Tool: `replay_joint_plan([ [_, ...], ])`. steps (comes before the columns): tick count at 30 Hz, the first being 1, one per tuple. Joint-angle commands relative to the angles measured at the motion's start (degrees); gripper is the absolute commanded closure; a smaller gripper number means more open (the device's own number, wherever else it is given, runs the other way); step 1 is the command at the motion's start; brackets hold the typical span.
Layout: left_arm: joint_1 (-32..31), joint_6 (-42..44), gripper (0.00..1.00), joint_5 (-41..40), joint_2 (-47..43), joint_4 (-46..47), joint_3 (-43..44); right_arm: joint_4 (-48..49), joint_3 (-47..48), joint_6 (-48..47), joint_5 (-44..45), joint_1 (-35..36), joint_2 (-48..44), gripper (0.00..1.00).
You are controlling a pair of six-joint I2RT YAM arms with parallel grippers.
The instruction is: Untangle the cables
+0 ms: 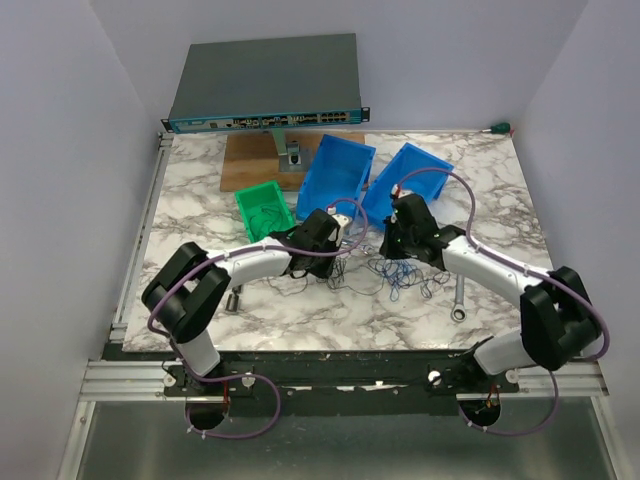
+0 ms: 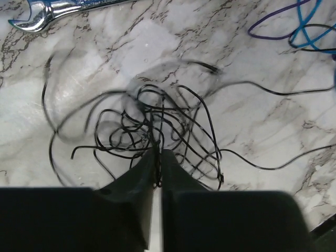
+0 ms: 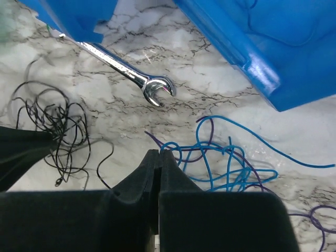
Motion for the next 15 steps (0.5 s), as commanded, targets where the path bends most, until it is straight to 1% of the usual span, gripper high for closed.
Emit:
replay_joint_plan([
  [1,0.0,-0.3,1.00,-3.1,2.1,-4.9,2.9,-1.3,-0.3,0.1,3.3,0.1,-7.3,0.99],
  [4,0.1,-0.5,1.00,-4.2,0.5,-3.7,1.5,-2.7,0.6,1.1,4.0,0.1,-12.2,0.99],
  [6,0.1,-0.6,1.00,-5.4,-1.1,-3.0,0.6,-4.3,2.0,2.2,6.6,0.1,-15.9,0.99],
  [7,0.1,-0.7,1.00,-5.5,-1.8,-2.6,0.1,-5.1,2.6,2.6,8.7,0.1,-17.9,0.99],
  [8,0.1,-0.9,1.00,-7.8,-2.7,-2.1,-0.6,-6.2,3.6,3.0,11.9,0.1,-20.2,0.99],
  [11,0.3,-1.8,1.00,-11.0,-5.0,-1.4,-2.1,-9.1,7.6,3.8,20.3,0.1,-25.9,0.99],
  [13,0.3,-3.2,1.00,-14.3,-8.4,0.0,-4.0,-11.1,11.4,4.6,25.3,0.1,-28.8,0.99],
  [15,0.3,-4.2,1.00,-18.9,-14.5,4.6,-8.6,-12.2,14.6,4.9,29.9,0.1,-32.0,0.99],
])
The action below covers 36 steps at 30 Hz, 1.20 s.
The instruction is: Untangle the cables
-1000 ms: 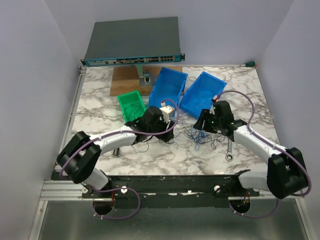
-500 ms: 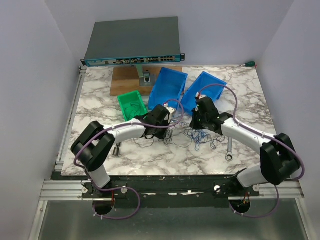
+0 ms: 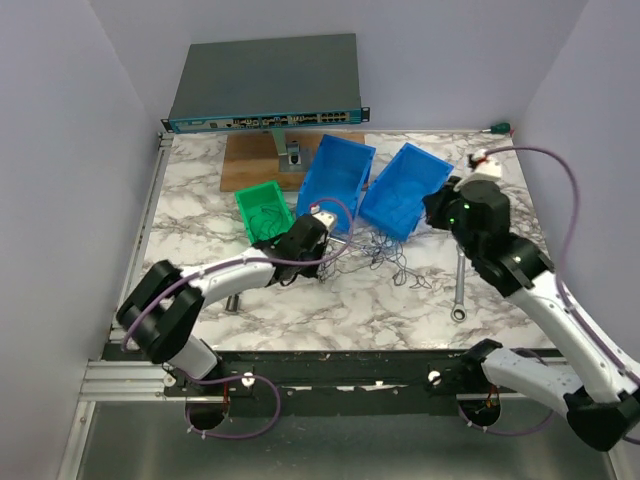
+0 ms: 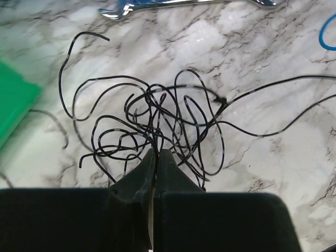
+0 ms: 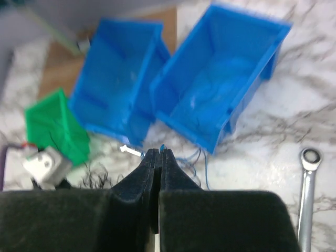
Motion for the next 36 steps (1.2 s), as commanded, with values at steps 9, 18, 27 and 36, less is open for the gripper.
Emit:
replay_joint_plan([
  [9,3.2,-7.6,1.00,-20.7,-32.2,18.8,-23.4,-4.6,16.3,-2.9,27.6,0.1,-8.7,0.99],
  [18,5.1,-7.8,1.00,-18.2,-37.8,20.8,-26.6,-2.0,19.1,-6.3,28.2,0.1,-3.2,0.99],
  [27,5.1,-4.7,1.00,-8.8,-38.5,24.8,-27.5,0.4,23.4,-7.2,24.0,0.1,5.6,0.99],
  [36,5.1,-4.1,1.00,-6.1,-37.1,25.4,-26.7,3.3,32.3,-8.9,20.1,0.1,13.7,0.99],
])
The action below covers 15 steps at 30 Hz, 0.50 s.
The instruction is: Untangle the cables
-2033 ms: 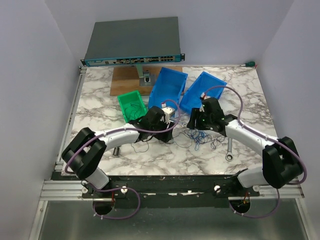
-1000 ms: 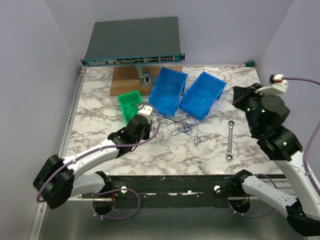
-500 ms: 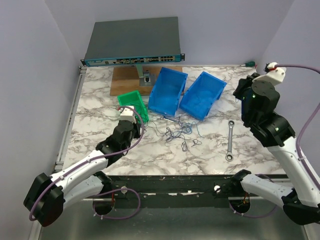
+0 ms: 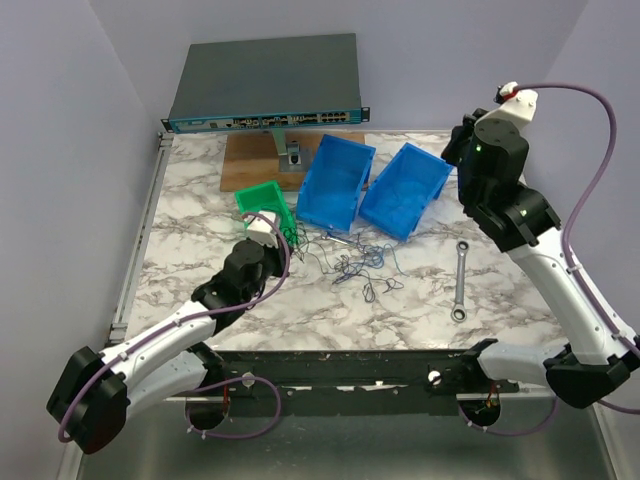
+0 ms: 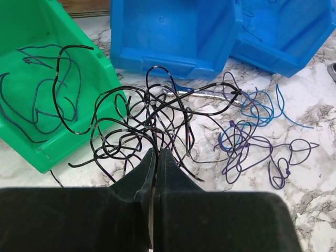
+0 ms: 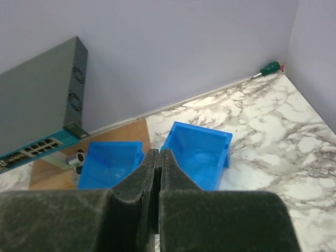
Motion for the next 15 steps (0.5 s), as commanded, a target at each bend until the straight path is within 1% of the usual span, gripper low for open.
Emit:
replay_joint_plan([
  [1,0.1,1.4,1.00,3.7,0.7,2.1,0.4,3.6,4.6,-2.0,-3.5,0.1,2.8,0.99],
  [6,0.2,1.5,1.00,3.9,0.8,2.6,0.2,6.3,4.8,-3.3,-3.4,0.1,6.6,0.99],
  [9,0.2,1.8,1.00,4.0,1.5,2.1,0.5,9.4,2.5,-4.4,-2.0,0.0,8.1,0.99],
  [15,0.2,1.7,1.00,4.5,2.3,2.3,0.8,11.4,-0.7,-3.5,-2.3,-1.0,10.6,0.99],
])
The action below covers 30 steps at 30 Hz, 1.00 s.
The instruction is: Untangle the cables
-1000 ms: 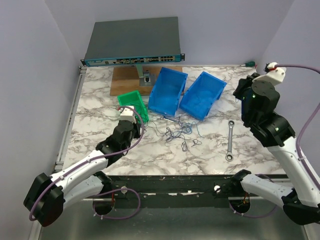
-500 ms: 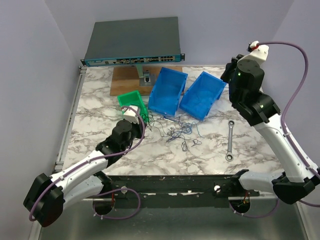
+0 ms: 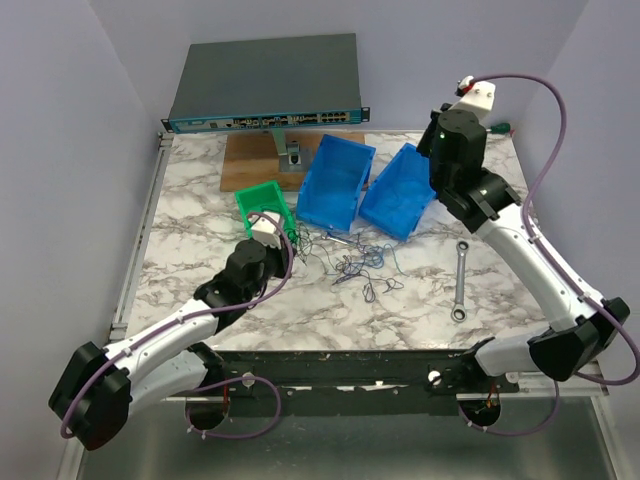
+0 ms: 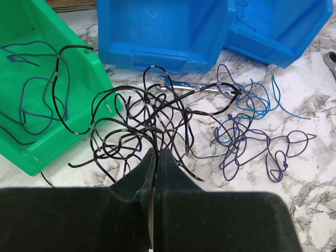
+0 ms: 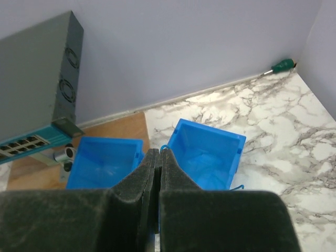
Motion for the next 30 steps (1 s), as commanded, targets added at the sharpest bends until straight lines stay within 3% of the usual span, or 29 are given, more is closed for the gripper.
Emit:
replay_joint_plan([
  [1,0.2,0.7,1.00,1.8,0.8,1.4,0.8,3.4,-2.4,-0.2,-0.4,-1.0,1.5,0.99],
  [11,0.2,0.8,1.00,2.2,0.7,2.4,0.4,4.0,-6.1,1.1,-5.9,-3.3,5.2,0.99],
  [21,0.2,0.9,1.00,1.5,0.6,2.0,0.3,5.4,-5.4,3.0,-16.3,-9.8,15.1,0.99],
  [22,0.2,0.9,1.00,1.5,0.4,2.3,0.2,4.0,-4.2,3.0,-17.1,-10.0,16.4,0.96],
  [23,0.2,0.9,1.00,1.5,0.3,2.7,0.1,1.6,-2.7,3.1,-17.8,-10.0,17.3,0.85],
  [24,0.2,1.0,1.00,1.7,0.2,2.8,0.0,-0.1,-1.9,3.2,-18.8,-10.0,17.7,0.64],
  [26,0.2,1.1,1.00,1.2,0.4,2.3,0.1,0.3,-3.8,3.2,-20.5,-10.0,16.3,0.40],
  [30,0.2,1.0,1.00,0.5,0.1,2.1,0.2,-4.0,-8.5,2.9,-28.3,-9.8,12.4,0.30],
])
